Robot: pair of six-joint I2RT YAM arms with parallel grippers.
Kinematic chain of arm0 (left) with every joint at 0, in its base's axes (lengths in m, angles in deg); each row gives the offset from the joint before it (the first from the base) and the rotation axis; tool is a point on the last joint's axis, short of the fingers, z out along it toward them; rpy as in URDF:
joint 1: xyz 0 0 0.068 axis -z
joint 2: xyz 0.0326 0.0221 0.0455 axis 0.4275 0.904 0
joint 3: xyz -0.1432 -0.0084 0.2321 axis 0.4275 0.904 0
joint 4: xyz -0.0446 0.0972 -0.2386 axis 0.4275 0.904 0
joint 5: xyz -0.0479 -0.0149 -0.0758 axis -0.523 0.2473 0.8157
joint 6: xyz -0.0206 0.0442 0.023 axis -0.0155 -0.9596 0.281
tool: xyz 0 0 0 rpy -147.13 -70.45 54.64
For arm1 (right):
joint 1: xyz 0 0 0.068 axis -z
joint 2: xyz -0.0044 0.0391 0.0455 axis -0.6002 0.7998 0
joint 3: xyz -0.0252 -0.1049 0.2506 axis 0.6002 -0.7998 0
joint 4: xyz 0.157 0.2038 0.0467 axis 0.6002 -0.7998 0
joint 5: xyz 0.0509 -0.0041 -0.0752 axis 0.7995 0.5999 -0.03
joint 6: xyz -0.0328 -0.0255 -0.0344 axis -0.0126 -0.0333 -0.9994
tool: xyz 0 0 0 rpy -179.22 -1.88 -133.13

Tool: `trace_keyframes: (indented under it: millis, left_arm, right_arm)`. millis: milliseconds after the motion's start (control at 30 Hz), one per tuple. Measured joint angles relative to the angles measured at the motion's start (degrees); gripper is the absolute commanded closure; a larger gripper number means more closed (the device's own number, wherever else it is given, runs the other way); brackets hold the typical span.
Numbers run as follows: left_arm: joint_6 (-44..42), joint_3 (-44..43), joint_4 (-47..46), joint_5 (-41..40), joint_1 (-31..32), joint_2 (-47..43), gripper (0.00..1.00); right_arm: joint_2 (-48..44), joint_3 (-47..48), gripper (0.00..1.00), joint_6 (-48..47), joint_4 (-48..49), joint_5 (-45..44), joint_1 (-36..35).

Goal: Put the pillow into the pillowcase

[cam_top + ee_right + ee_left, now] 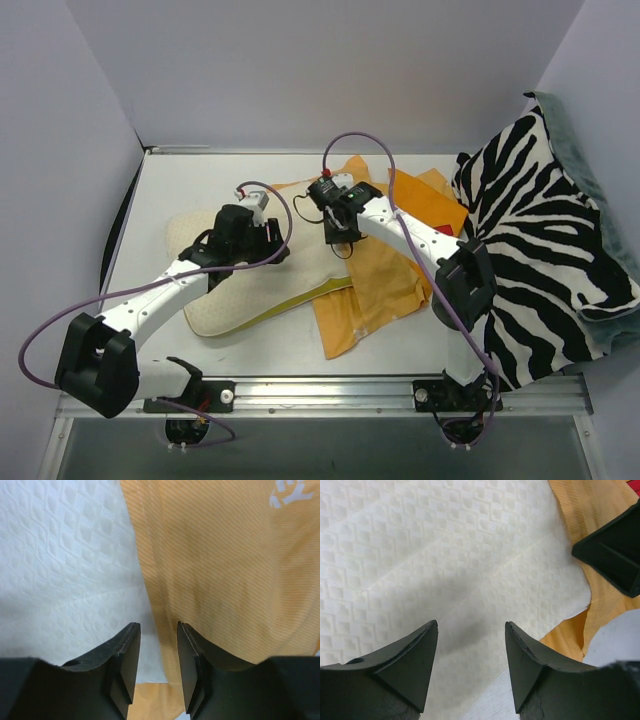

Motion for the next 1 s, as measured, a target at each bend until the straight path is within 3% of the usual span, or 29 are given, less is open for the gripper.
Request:
trace_keyframes:
  millis: [100, 167, 267, 400, 667, 833, 1000]
  left_arm:
    - [0.5, 0.0, 0.2, 0.0, 0.0, -0.1, 0.34]
    - [0.5, 0.0, 0.2, 0.0, 0.0, -0.1, 0.32]
    - [0.5, 0.0, 0.3, -0.1, -0.3, -0.1, 0.31]
    - [0.5, 0.0, 0.8, -0.8, -1.5, -0.1, 0.3]
    - [0.5, 0.0, 3.1, -2.2, -3.3, -0.4, 0.29]
    - [0.5, -0.1, 3.6, -2.4, -3.3, -0.7, 0.29]
    - [0.4, -0.1, 3.6, -2.4, -3.6, -0.8, 0.3]
  right_arm:
    - [0.0, 1.2, 0.53, -1.1, -1.2, -2.1, -0.5]
    - [0.0, 2.3, 0.54, -1.9, -2.4, -3.7, -1.0]
    - [0.2, 4.1, 0.6, -3.2, -3.9, -4.9, -1.3]
    - [2.4, 6.1, 0.75, -4.9, -4.7, -5.2, -1.6]
    - [8.7, 6.4, 0.76, -6.4, -5.2, -4.5, -1.5]
    - [8.7, 6.6, 1.0, -6.7, -5.5, -4.6, -1.5]
    - [8.2, 6.8, 1.0, -6.6, -5.6, -3.7, -1.6]
